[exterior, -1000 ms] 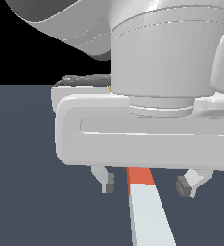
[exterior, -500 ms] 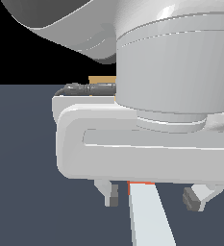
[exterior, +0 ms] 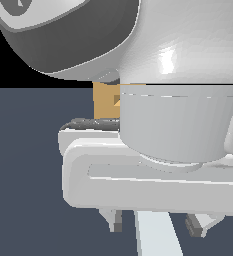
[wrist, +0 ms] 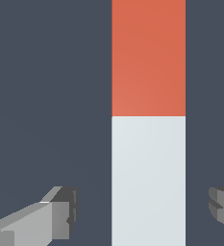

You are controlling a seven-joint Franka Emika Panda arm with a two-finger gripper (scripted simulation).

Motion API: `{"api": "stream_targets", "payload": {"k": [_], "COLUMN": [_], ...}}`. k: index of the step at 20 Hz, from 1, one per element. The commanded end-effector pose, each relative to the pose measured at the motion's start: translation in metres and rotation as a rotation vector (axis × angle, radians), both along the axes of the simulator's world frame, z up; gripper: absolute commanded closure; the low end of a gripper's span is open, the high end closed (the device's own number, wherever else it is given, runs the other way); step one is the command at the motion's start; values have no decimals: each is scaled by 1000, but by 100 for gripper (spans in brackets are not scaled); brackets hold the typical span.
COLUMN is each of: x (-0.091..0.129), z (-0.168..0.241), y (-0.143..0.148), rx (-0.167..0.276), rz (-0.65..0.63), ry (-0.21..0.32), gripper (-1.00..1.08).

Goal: Insert the peg into the horizontal hole in a box.

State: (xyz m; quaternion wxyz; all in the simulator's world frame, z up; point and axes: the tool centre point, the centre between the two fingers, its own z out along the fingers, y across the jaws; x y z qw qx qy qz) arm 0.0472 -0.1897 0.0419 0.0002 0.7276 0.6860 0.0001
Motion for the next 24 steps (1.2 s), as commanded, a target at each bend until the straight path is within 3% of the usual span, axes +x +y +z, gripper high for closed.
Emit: {"api": "stream_targets", "payload": {"k": [1, 8, 9, 24], "x": [-1, 1, 1, -1], "z": [-13, -22, -22, -20], "y": [0, 0, 0, 6], "rx": [0, 0, 0, 0], "rz": [0, 0, 0, -1], "ry": [1, 0, 0, 1], "gripper": [-92, -92, 108, 108]}}
